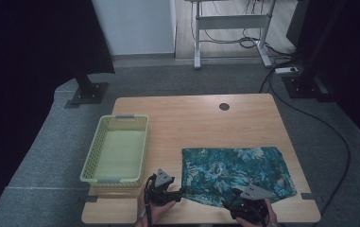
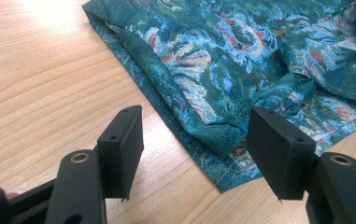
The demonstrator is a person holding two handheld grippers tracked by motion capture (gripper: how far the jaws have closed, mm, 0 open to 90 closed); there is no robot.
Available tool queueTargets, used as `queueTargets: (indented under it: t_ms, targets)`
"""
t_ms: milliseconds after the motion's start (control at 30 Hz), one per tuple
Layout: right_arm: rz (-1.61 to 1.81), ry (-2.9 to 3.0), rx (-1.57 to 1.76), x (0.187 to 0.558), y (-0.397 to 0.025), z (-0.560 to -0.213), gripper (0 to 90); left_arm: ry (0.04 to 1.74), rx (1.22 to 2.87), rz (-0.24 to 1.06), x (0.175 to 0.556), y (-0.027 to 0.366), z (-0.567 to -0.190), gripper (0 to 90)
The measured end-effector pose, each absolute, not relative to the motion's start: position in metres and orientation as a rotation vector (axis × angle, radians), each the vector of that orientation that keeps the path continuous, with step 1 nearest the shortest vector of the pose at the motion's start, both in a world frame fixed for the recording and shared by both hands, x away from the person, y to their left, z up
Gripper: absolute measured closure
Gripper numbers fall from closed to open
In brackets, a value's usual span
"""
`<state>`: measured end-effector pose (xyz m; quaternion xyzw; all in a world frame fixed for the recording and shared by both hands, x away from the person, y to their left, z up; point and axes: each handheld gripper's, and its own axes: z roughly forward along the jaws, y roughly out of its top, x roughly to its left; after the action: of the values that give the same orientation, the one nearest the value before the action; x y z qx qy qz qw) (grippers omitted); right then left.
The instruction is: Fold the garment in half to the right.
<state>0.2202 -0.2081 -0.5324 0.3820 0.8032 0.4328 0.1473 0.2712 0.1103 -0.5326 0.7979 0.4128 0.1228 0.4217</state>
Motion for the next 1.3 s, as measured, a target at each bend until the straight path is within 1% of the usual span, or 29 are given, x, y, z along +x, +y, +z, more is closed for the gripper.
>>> queueTargets:
  t_ms: [267, 633, 733, 1300]
  targets:
    - [1.240, 2.311, 1.100, 0.222, -0.206, -0.533, 35.6, 1.042, 1.980, 0.298, 0.277, 0.110, -0.533, 36.5]
    - [1.237, 2.305, 1.081, 0.218, -0.207, -0.530, 36.1, 1.044, 2.009, 0.309, 0.281, 0.103, -0.535, 36.6]
    - [1.234, 2.305, 1.081, 0.218, -0.208, -0.530, 36.3, 1.051, 1.994, 0.291, 0.283, 0.103, -0.536, 36.6]
    - [1.217, 2.321, 1.059, 0.218, -0.207, -0.532, 36.9, 1.084, 1.967, 0.284, 0.308, 0.102, -0.531, 36.3]
